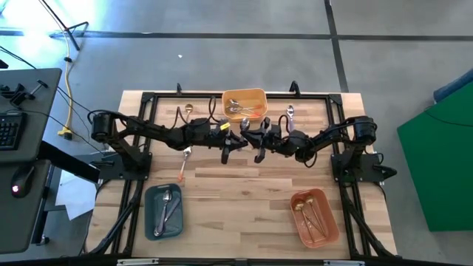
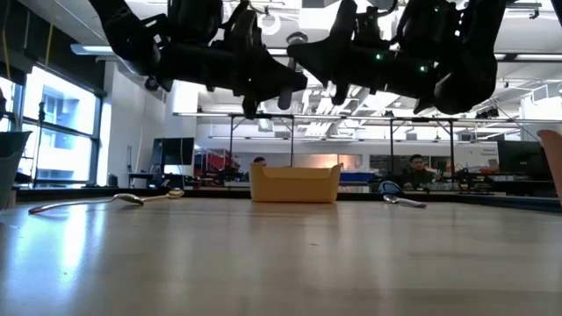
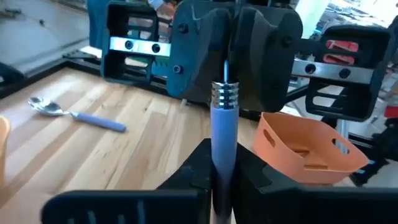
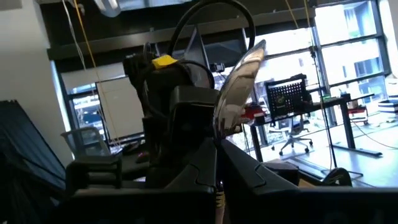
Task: Sort silverware by color (type)
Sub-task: Put the left blue spoon into the blue bin, then put the orange spoon into the yellow bin
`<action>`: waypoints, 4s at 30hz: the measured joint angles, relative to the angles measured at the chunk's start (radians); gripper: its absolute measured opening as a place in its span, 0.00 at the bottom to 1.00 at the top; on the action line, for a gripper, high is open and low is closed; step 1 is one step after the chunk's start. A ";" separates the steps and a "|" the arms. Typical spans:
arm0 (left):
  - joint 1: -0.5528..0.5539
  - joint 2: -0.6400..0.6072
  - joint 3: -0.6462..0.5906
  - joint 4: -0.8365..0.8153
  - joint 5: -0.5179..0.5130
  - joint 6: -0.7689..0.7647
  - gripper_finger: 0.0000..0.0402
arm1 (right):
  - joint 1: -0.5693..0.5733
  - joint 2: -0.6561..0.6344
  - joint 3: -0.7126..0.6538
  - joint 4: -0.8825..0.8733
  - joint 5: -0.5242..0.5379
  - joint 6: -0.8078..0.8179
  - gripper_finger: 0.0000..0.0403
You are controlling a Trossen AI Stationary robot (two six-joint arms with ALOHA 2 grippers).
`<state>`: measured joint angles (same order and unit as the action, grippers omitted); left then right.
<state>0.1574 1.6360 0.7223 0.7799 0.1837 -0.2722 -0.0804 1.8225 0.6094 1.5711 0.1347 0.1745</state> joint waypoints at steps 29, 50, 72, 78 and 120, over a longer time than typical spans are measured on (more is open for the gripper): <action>-0.409 -0.390 0.196 -1.280 -0.316 -0.727 0.03 | -0.091 -0.050 -0.001 -0.071 -0.011 -0.011 0.31; -1.076 -0.135 0.373 -1.612 -0.303 -1.999 0.03 | -0.177 -0.152 -0.003 -0.378 -0.030 -0.018 0.01; -1.084 -0.103 0.245 -1.708 -0.184 -2.001 0.03 | -0.177 -0.151 -0.003 -0.381 -0.029 -0.016 0.00; -1.107 -0.102 0.200 -1.675 -0.162 -2.013 0.03 | -0.177 -0.151 -0.003 -0.388 -0.029 -0.017 0.00; -0.932 -0.171 0.508 -2.085 -0.336 -1.583 0.19 | -0.174 -0.151 -0.003 -0.438 -0.030 -0.015 0.00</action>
<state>-0.7743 1.4650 1.2308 -1.3052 -0.1527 -1.8553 -0.2546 1.6714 0.6067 1.1331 0.1051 0.1593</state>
